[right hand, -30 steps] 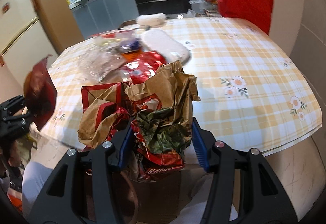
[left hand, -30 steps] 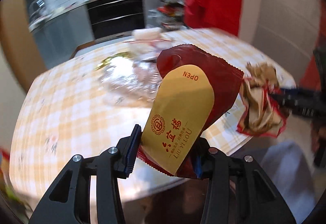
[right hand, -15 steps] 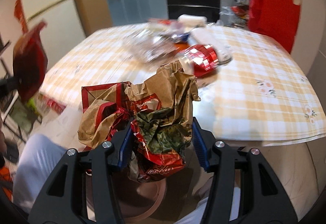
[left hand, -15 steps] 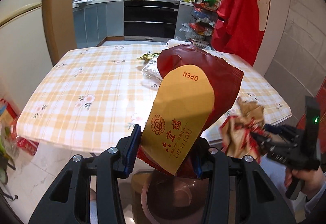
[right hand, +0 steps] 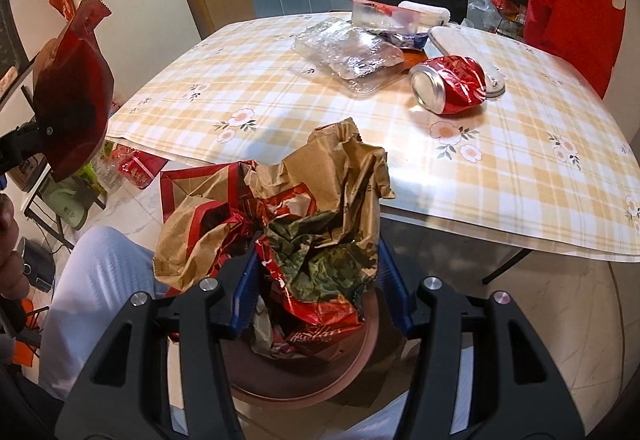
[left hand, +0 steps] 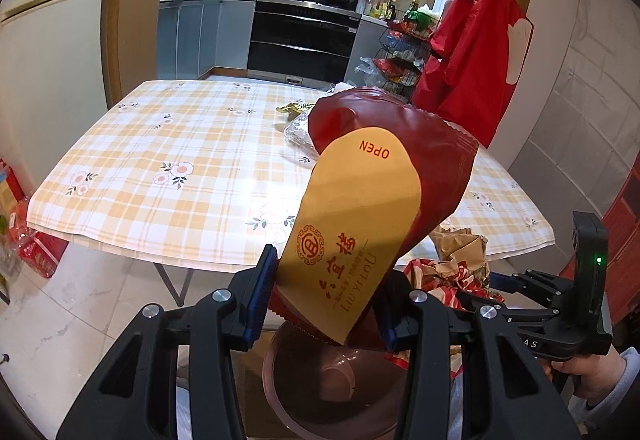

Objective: Collect trash
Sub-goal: 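Carry both held wrappers over the brown bin and open the right gripper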

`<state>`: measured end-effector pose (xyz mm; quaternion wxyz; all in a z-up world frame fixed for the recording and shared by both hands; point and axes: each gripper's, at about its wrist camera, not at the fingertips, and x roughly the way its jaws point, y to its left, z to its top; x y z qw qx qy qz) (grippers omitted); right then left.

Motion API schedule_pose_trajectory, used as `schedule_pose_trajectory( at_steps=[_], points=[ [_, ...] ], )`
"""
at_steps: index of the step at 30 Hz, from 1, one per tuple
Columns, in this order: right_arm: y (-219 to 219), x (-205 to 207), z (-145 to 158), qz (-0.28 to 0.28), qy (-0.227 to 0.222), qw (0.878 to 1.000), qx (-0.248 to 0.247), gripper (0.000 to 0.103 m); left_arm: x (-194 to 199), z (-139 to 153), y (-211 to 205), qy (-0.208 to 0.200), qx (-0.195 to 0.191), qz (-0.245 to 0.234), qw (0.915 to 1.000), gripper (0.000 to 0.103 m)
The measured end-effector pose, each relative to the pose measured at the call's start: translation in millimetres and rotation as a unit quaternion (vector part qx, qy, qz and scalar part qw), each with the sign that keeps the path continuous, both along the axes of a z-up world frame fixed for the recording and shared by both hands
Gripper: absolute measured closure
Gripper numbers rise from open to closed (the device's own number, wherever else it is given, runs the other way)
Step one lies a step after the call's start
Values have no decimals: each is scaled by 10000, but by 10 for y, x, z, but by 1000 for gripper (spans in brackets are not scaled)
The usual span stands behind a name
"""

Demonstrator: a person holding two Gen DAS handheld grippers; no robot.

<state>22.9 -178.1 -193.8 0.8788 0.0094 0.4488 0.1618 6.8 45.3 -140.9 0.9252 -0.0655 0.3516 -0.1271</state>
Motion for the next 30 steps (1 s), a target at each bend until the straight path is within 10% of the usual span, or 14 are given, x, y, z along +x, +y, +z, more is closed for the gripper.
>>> schedule_pose_trajectory(
  at_steps=[18, 30],
  points=[
    [117, 9, -103, 281, 189, 9993, 136, 32, 4, -123, -7, 142, -23, 0, 9999, 60],
    [12, -46, 228, -77, -696, 9971, 310, 6, 17, -140, -27, 188, -19, -45, 9998, 60]
  ],
)
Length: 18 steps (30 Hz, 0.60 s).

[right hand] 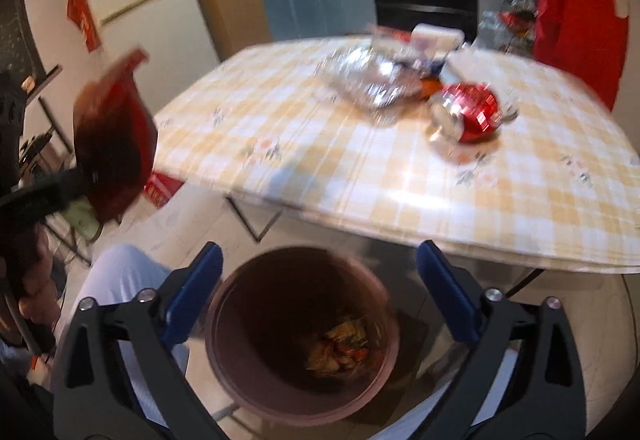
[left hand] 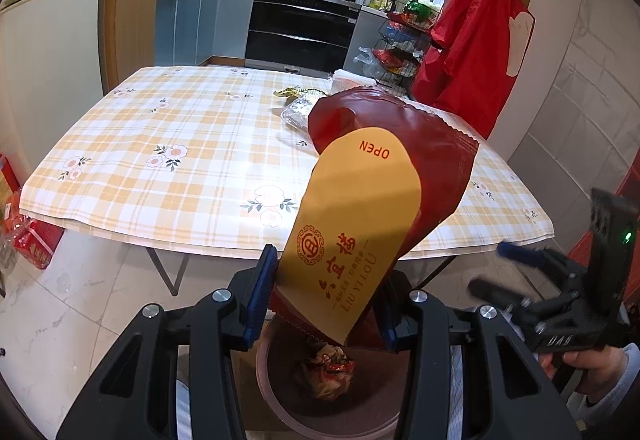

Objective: Collect trash
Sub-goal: 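Carry both held wrappers over the brown bin and open the right gripper, then open the left gripper over the bin to drop the red snack bag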

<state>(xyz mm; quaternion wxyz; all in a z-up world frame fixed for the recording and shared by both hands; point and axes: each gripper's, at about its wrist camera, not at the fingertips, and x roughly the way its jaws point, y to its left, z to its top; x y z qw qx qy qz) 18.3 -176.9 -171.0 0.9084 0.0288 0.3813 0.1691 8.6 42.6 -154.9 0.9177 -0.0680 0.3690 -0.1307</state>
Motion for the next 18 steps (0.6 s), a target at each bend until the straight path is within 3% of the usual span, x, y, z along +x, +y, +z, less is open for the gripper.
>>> schedule_pose_trajectory(
  at_steps=[10, 18],
  points=[
    [-405, -52, 192, -857, -641, 9934, 418, 6, 18, -35, -81, 90, 136, -121, 9998, 59],
    [-634, -35, 124, -1208, -609, 9888, 632, 6, 31, -107, -282, 204, 328, -400, 9985, 59]
  ],
)
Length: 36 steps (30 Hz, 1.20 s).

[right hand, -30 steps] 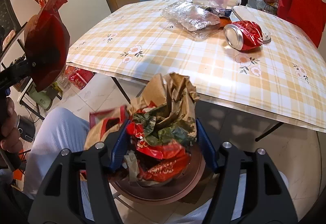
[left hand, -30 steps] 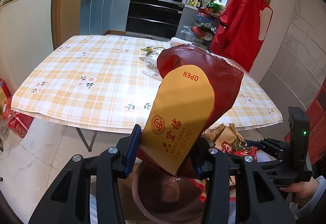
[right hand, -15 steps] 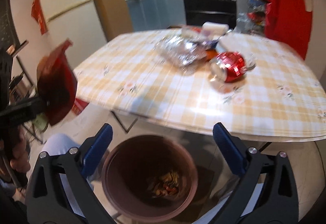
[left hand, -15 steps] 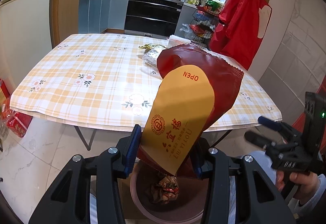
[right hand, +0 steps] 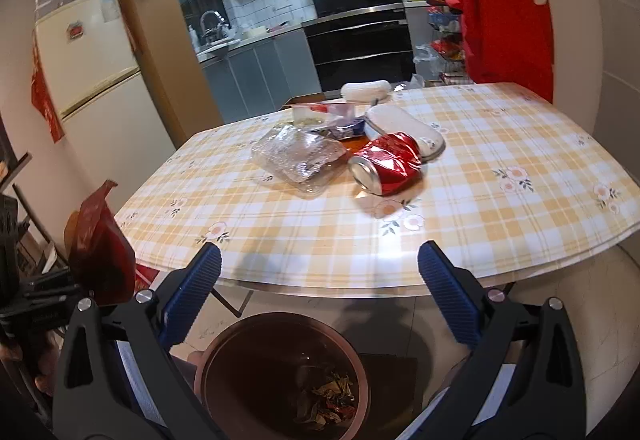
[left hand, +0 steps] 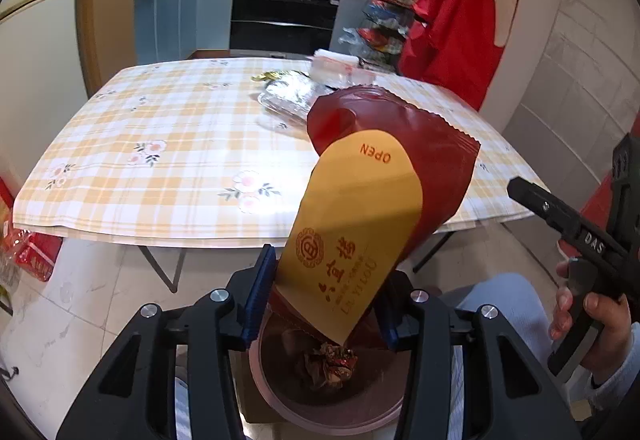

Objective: Collect trash
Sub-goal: 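Open the left gripper over the bin to drop the red snack bag, then reach to the table and grasp the red cola can with the right gripper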

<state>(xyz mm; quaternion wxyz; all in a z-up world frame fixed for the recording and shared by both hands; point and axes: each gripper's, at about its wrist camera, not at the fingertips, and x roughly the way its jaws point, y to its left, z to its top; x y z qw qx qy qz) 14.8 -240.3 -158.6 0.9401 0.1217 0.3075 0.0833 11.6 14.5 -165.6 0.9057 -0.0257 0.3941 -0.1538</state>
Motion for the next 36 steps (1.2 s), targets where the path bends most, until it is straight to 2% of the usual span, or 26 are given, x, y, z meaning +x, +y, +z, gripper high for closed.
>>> schedule_pose_trajectory(
  at_steps=[6, 13, 22, 28, 36],
  points=[
    [-113, -3, -57, -163, 43, 9998, 100, 6, -5, -46, -149, 46, 73, -211, 9997, 56],
    [-180, 11, -106, -222, 95, 9996, 170, 6, -3, -63, -202, 29, 165, -250, 9995, 46],
    [-177, 28, -146, -228, 172, 9995, 162, 6, 48, -17, -8, -82, 54, 183, 9998, 21],
    [-175, 59, -220, -230, 286, 9992, 146, 6, 98, -48, 161, -47, -73, 497, 9987, 12],
    [-218, 152, -357, -306, 461, 9983, 154, 6, 227, -222, 359, 251, -185, 885, 9956, 6]
  ],
)
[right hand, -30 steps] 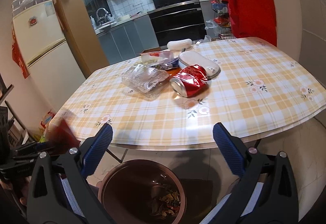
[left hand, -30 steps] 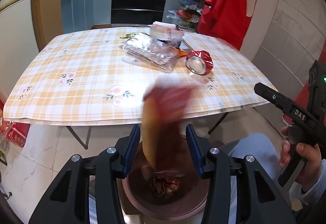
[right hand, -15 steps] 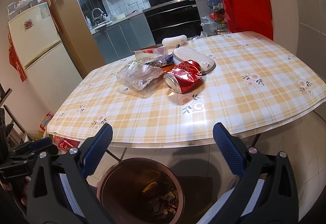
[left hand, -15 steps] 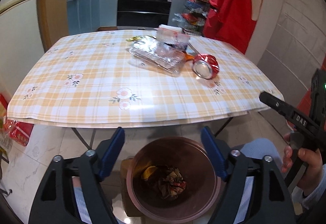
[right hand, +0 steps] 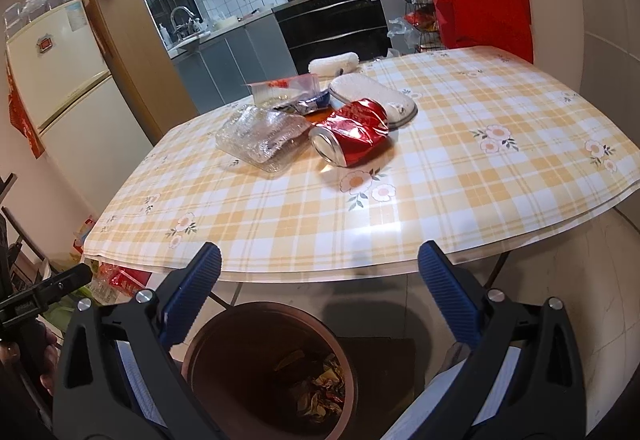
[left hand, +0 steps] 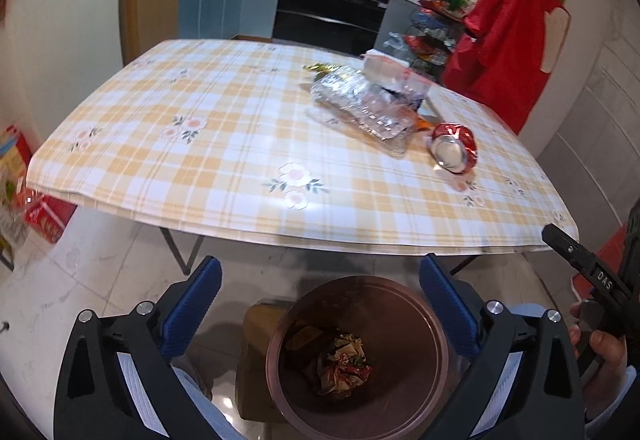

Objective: Collect trash
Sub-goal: 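Reach to the table and grasp the red cola can with the right gripper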

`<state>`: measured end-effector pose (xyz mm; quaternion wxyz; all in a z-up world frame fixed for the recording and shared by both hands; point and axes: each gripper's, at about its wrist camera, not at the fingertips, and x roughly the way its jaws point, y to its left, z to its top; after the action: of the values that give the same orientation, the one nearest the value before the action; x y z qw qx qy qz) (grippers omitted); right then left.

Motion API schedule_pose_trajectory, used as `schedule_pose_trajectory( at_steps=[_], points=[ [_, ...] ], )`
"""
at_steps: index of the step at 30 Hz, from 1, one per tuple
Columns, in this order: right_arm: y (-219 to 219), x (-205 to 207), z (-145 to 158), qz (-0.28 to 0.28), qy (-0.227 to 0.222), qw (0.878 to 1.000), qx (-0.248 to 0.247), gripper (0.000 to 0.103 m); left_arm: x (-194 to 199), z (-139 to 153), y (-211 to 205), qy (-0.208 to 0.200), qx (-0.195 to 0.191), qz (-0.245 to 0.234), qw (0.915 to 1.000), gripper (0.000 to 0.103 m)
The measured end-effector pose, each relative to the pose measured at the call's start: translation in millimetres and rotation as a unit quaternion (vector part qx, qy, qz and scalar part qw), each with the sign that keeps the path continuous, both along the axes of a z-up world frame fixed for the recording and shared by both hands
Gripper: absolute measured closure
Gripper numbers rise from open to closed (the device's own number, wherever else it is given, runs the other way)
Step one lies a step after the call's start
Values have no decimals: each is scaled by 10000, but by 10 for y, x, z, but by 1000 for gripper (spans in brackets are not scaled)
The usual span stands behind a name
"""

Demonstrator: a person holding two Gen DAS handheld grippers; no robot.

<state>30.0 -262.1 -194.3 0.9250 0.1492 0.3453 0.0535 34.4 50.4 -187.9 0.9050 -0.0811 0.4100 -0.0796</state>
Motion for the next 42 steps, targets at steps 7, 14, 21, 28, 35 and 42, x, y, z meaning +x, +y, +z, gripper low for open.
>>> schedule_pose_trajectory(
  at_steps=[7, 14, 21, 28, 35, 42],
  points=[
    [-155, 195, -112, -167, 194, 9997, -57, 6, 209, -169, 109, 341, -67, 204, 9992, 6],
    [-342, 586, -72, -236, 244, 9993, -128, 6, 529, -151, 89, 398, 21, 298, 9988, 6],
    [-580, 1252, -65, -202, 153, 9997, 63, 6, 985, -107, -110, 386, 192, 144, 9990, 6],
    [-688, 2072, -314, -190, 394, 9982, 409, 6, 1433, -97, -347, 251, 499, -95, 9984, 6],
    [-690, 2513, -653, -237, 794, 9931, 824, 16, 1863, -154, -446, 290, 406, -192, 9986, 6],
    [-658, 2513, -689, -83, 711, 9913, 1107, 49, 2109, -217, -581, 362, 277, -348, 9984, 6]
  ],
)
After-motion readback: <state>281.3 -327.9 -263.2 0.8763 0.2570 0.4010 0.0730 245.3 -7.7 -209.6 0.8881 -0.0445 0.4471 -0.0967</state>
